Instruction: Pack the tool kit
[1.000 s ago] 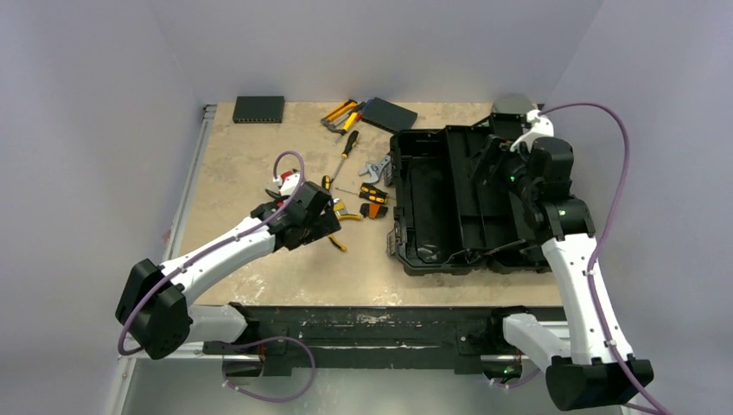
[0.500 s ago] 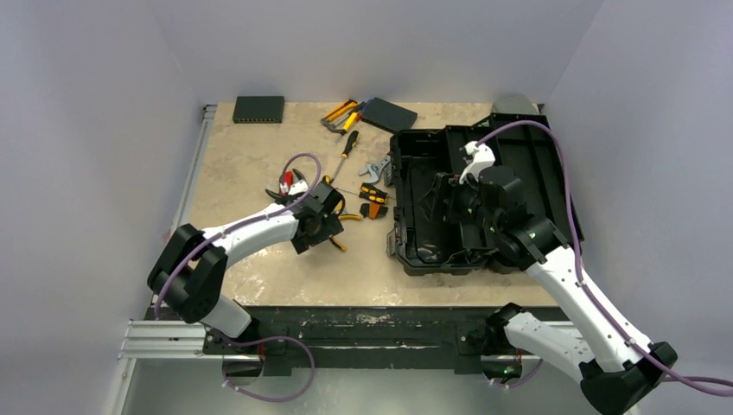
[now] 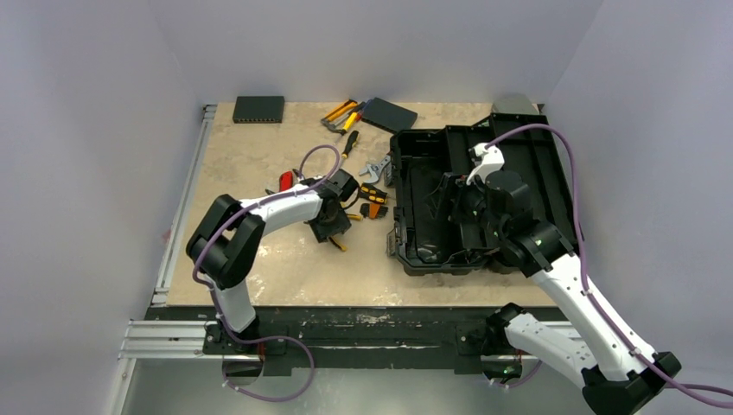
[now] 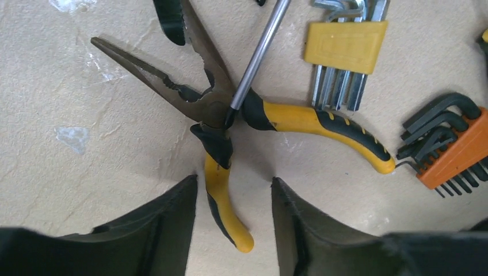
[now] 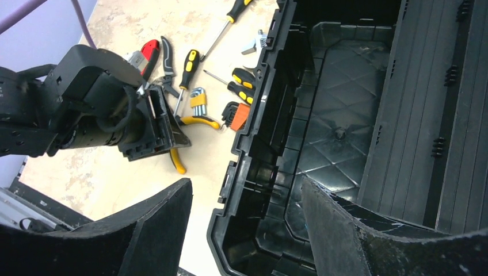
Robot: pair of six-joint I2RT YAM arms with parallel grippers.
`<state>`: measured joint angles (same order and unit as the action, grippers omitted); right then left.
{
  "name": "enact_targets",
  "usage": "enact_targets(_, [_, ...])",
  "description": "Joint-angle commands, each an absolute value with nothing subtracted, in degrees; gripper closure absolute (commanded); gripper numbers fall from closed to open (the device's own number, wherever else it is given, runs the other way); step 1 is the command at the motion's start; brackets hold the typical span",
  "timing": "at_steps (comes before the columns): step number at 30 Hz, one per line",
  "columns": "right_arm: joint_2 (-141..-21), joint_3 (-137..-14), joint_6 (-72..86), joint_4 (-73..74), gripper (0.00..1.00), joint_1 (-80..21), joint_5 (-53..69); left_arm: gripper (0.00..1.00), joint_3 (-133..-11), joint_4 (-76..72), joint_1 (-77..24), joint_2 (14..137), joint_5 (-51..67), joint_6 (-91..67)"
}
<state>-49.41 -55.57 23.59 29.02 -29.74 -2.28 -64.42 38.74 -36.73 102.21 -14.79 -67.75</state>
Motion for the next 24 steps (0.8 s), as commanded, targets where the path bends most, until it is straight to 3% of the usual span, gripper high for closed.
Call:
enact_targets(1, [-47.7, -54.9, 24.6, 26.7, 0.32, -30.0, -3.8, 0.57, -66.5, 42.7, -36.3, 104.6, -14.2, -70.8])
enact_targets(4, [-46.5, -54.2, 24.8, 26.8, 0.32, -30.0, -4.3, 0.72, -65.4, 42.7, -36.2, 104.8, -14.4, -71.6])
enact_targets(7, [-45.6, -54.1, 24.7, 27.5, 0.32, -30.1, -4.5, 1.00, -65.5, 45.7, -36.3, 103.7, -17.5, -71.3])
enact_targets(17, [-44.2, -52.6, 24.0, 27.2, 0.32, -30.0, -5.9, 1.00, -66.9, 65.7, -37.0, 87.5, -40.4, -73.8])
enact_targets(24, [-46.3, -52.8, 24.0, 25.9, 0.32, -30.0, -4.1, 1.00, -68.5, 68.5, -38.8, 78.9, -46.2, -65.9])
